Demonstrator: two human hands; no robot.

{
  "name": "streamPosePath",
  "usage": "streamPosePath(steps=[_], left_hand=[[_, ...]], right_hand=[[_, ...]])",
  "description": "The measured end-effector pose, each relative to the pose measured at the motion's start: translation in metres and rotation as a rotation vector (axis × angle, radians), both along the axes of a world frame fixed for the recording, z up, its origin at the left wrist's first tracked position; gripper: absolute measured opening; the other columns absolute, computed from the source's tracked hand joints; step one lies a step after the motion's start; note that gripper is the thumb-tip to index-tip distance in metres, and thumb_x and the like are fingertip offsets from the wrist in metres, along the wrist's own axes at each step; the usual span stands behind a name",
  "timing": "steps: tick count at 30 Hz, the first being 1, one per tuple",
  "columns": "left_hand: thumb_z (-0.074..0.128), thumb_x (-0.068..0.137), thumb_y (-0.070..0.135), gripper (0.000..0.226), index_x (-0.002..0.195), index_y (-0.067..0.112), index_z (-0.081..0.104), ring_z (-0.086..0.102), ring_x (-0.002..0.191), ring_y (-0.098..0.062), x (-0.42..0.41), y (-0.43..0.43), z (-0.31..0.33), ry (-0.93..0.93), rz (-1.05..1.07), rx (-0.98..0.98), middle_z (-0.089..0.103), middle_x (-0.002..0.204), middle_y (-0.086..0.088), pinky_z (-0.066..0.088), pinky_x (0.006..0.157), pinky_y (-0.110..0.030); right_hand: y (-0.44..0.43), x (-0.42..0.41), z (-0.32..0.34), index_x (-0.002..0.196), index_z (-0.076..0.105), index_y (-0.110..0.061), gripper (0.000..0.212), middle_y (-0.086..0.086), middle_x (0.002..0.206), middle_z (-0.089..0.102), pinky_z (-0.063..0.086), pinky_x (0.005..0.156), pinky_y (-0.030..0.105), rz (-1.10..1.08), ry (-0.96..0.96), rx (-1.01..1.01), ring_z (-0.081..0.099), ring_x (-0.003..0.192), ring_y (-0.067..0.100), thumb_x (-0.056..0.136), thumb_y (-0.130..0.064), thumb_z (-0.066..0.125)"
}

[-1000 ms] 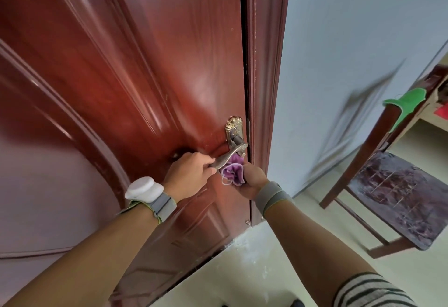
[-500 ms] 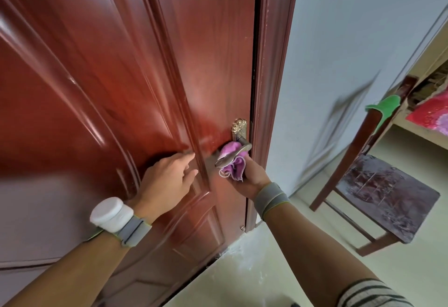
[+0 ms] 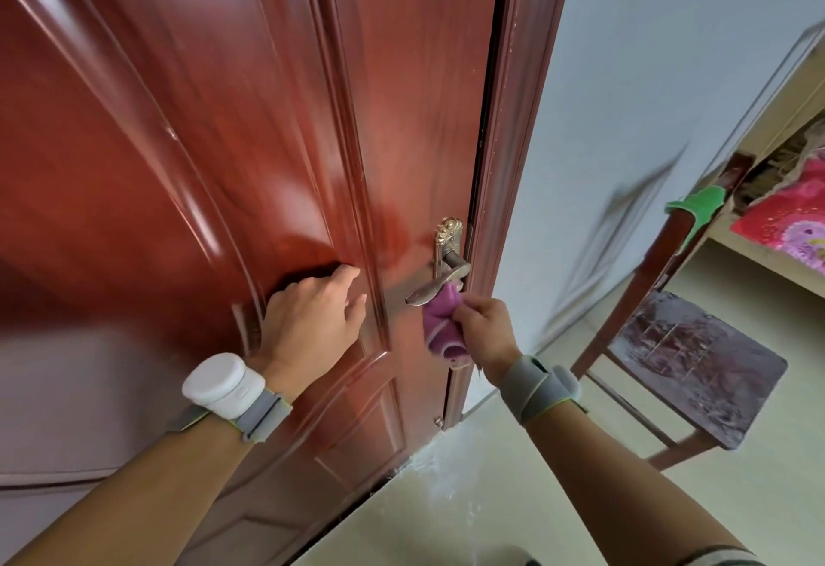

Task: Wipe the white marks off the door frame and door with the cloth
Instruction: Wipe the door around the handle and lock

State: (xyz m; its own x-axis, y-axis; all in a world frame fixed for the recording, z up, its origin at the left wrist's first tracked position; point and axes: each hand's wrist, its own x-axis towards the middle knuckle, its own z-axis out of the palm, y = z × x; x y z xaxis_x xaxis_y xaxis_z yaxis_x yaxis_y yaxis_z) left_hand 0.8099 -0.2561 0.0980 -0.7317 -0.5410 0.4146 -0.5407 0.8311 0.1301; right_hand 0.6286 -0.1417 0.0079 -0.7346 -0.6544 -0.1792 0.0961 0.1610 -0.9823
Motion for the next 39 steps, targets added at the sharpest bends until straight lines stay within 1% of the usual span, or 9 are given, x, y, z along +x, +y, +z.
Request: streamPosePath(steps=[3, 6, 9, 14, 20, 24, 27, 31, 39], left_hand=[[0.067, 0.09, 0.029, 0.029, 0.116, 0.016, 0.067, 0.069, 0.066, -0.033, -0.002, 0.0, -0.001, -0.009, -0.005, -0.012, 0.074, 0.076, 0.0, 0.051, 0.054, -0.036], [0.068, 0.089, 0.026, 0.028, 0.114, 0.014, 0.068, 0.068, 0.064, -0.035, -0.002, 0.0, 0.0, -0.002, -0.008, -0.026, 0.073, 0.074, -0.003, 0.05, 0.053, -0.036], [0.073, 0.085, 0.02, 0.025, 0.109, 0.011, 0.07, 0.066, 0.055, -0.036, 0.001, -0.001, 0.001, 0.013, -0.025, -0.071, 0.071, 0.067, -0.004, 0.049, 0.048, -0.036], [0.074, 0.083, 0.014, 0.021, 0.103, 0.01, 0.071, 0.064, 0.05, -0.034, 0.004, -0.003, 0.003, 0.023, -0.033, -0.133, 0.07, 0.063, -0.005, 0.049, 0.044, -0.034], [0.074, 0.083, 0.016, 0.02, 0.102, 0.011, 0.071, 0.064, 0.049, -0.034, 0.003, -0.003, 0.004, 0.03, -0.024, -0.144, 0.069, 0.061, -0.005, 0.046, 0.043, -0.031], [0.073, 0.085, 0.019, 0.019, 0.102, 0.012, 0.071, 0.065, 0.049, -0.029, 0.003, -0.002, 0.004, 0.033, -0.03, -0.153, 0.069, 0.061, -0.002, 0.045, 0.043, -0.029], [0.073, 0.085, 0.019, 0.018, 0.101, 0.013, 0.072, 0.065, 0.047, -0.024, 0.004, -0.002, 0.006, 0.031, -0.028, -0.156, 0.069, 0.06, 0.001, 0.043, 0.043, -0.025], [0.073, 0.085, 0.02, 0.017, 0.1, 0.013, 0.072, 0.064, 0.047, -0.023, 0.003, -0.002, 0.006, 0.031, -0.029, -0.147, 0.069, 0.06, 0.002, 0.041, 0.042, -0.024], [0.075, 0.083, 0.018, 0.015, 0.097, 0.013, 0.073, 0.063, 0.044, -0.022, 0.002, -0.001, 0.006, 0.042, -0.025, -0.141, 0.067, 0.057, 0.002, 0.036, 0.044, -0.021]], right_hand=[[-0.004, 0.002, 0.003, 0.072, 0.072, -0.016, 0.03, 0.008, 0.069, 0.066, 0.054, 0.064, 0.04, -0.173, 0.0, 0.051, 0.062, 0.066, 0.025, 0.085, -0.003, 0.048], [-0.003, 0.017, 0.007, 0.063, 0.066, -0.022, 0.029, -0.002, 0.063, 0.063, 0.052, 0.061, 0.033, 0.007, 0.215, 0.15, 0.06, 0.064, 0.02, 0.084, -0.008, 0.051], [0.009, 0.029, 0.012, 0.076, 0.072, -0.021, 0.022, -0.001, 0.073, 0.067, 0.053, 0.066, 0.032, 0.201, 0.433, 0.179, 0.063, 0.07, 0.019, 0.085, -0.013, 0.054], [0.01, 0.007, 0.028, 0.092, 0.07, -0.027, 0.027, -0.004, 0.089, 0.059, 0.052, 0.068, 0.037, -0.079, 0.71, 0.238, 0.06, 0.076, 0.021, 0.085, -0.032, 0.045], [-0.002, 0.029, 0.045, 0.096, 0.073, -0.036, 0.06, -0.009, 0.1, 0.065, 0.049, 0.069, 0.027, 0.343, 0.96, 0.245, 0.064, 0.084, 0.015, 0.077, -0.059, 0.02], [-0.007, 0.002, 0.07, 0.081, 0.07, -0.029, 0.051, -0.003, 0.081, 0.064, 0.052, 0.066, 0.034, 0.144, 1.004, 0.346, 0.064, 0.073, 0.025, 0.075, -0.05, 0.024], [-0.022, -0.024, 0.086, 0.082, 0.068, -0.024, 0.036, 0.003, 0.087, 0.059, 0.049, 0.066, 0.036, -0.01, 1.018, 0.442, 0.06, 0.078, 0.032, 0.084, -0.044, 0.039], [-0.035, -0.024, 0.087, 0.088, 0.069, -0.022, 0.031, 0.004, 0.089, 0.052, 0.036, 0.063, 0.032, 0.096, 1.1, 0.51, 0.057, 0.079, 0.034, 0.091, -0.041, 0.045], [-0.049, -0.022, 0.08, 0.095, 0.065, -0.019, 0.035, 0.006, 0.1, 0.062, 0.038, 0.067, 0.034, 0.23, 1.161, 0.749, 0.06, 0.086, 0.032, 0.09, -0.042, 0.04]])
